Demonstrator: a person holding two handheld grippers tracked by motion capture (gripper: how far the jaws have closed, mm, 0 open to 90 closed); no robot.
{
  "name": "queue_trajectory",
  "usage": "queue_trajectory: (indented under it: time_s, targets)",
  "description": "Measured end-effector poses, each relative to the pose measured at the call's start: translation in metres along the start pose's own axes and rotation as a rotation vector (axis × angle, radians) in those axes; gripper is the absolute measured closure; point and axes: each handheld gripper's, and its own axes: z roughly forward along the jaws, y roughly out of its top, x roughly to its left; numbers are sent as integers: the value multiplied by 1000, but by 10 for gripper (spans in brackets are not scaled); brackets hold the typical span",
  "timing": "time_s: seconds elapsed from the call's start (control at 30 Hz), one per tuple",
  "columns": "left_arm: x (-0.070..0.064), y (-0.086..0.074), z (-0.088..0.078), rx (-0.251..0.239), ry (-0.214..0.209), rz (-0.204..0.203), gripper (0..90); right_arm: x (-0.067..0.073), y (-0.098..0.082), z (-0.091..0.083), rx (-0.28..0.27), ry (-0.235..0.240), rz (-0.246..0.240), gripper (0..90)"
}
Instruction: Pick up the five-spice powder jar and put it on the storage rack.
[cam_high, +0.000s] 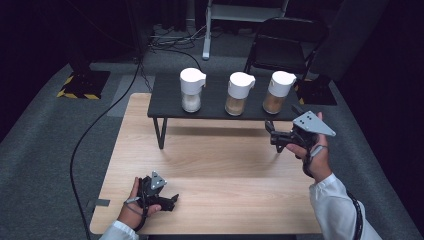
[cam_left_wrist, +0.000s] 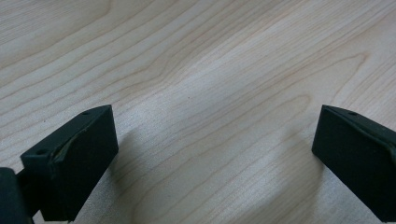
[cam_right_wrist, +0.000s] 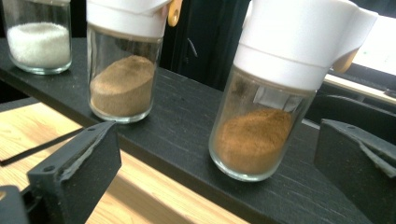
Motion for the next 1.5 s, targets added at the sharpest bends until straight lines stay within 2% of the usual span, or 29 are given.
queue_trajectory:
  time_s: [0.3,0.77,0.97,1.13,1.23,1.27,1.5]
  targets:
    - [0,0,0,-1,0,0,2,4,-9,-8,12,23,-24,3]
    - [0,0,0,-1,0,0,2,9,-31,-17,52,67,-27,3]
    - [0,0,0,-1,0,0,2,12,-41,-19,80,71,-48,3]
    - [0,0,0,-1,0,0,2,13,-46,-21,92,78,-45,3]
    - [0,0,0,-1,0,0,2,17,-49,-22,105,81,-71,3]
    - [0,0,0,-1,0,-1,2,19,-50,-23,118,86,-94,3]
    - [0,0,0,-1,0,1,2,25,-58,-24,150,106,-119,3]
